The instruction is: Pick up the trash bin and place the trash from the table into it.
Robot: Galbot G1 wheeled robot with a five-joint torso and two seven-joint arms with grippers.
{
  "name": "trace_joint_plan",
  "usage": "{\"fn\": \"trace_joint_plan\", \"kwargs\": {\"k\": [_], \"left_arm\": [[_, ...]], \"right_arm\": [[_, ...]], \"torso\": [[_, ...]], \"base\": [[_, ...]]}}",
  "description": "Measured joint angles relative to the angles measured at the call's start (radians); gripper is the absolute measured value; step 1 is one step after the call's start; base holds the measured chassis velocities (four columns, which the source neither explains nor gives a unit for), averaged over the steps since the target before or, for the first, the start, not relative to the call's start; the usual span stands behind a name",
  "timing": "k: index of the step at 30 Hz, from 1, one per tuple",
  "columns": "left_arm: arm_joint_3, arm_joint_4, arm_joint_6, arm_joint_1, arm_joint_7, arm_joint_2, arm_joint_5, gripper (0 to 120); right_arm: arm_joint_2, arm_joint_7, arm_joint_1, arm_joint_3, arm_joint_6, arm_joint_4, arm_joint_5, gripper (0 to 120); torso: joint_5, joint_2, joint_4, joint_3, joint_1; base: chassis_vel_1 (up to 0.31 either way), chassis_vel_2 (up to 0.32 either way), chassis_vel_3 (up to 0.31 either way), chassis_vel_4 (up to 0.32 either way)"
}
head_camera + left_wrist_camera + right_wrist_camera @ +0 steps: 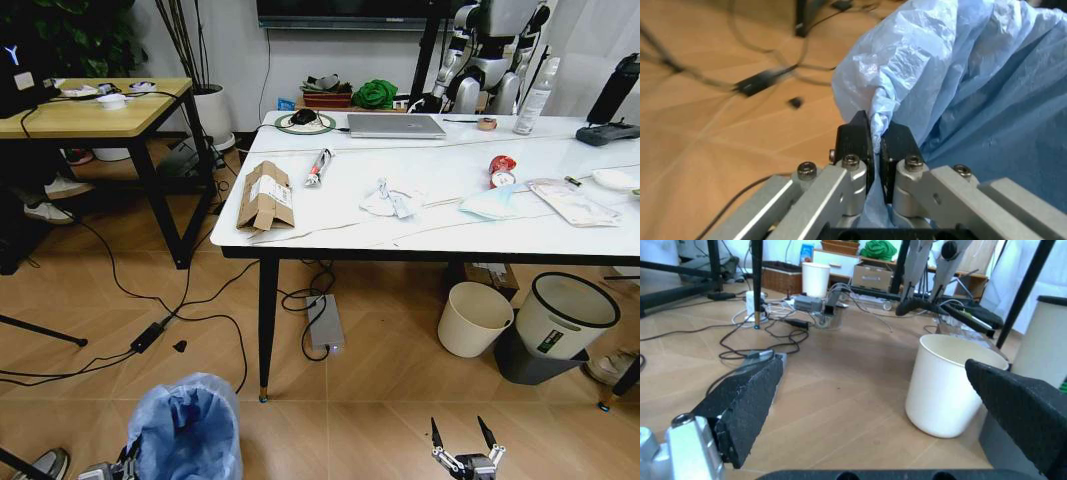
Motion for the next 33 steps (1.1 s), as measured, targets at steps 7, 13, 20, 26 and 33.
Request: {"fn": "trace_joint_plan", "kwargs": {"k": [7, 13, 20, 26, 33], "left_arm": [[0.014, -0.081, 0.023, 0.032, 0.014, 0.002, -0.048, 0], [0.051, -0.039, 0.020, 0.004, 0.013, -0.009, -0.046, 0], [0.075, -0.012, 0.013, -0.026, 0.013, -0.011, -0.032, 0], [0.094, -0.033, 0.027, -0.026, 0.005, -0.004, -0.049, 0], [0.112, -0.038, 0.035, -0.025, -0.001, -0.006, -0.046, 0]], "right_arm": [[0.000, 0.001, -0.018, 0.013, 0.003, 0.013, -0.008, 100], [0.000, 0.003, -0.036, 0.023, 0.002, 0.032, -0.015, 100], [0.000, 0.005, -0.059, 0.030, 0.001, 0.054, -0.019, 100], [0.000, 0.010, -0.070, 0.032, 0.008, 0.057, -0.024, 100], [0.000, 0.013, -0.072, 0.033, 0.015, 0.053, -0.029, 100]], "torso": [[0.0002, 0.028, 0.0001, 0.017, 0.012], [0.0000, 0.053, 0.0001, 0.031, 0.022], [0.0002, 0.087, 0.0000, 0.053, 0.035], [0.0002, 0.114, 0.0000, 0.069, 0.045], [0.0002, 0.144, 0.0001, 0.087, 0.057]], "base": [[0.000, 0.000, 0.000, 0.000], [0.000, 0.000, 0.000, 0.000], [0.000, 0.000, 0.000, 0.000], [0.000, 0.000, 0.000, 0.000], [0.000, 0.000, 0.000, 0.000]]}}
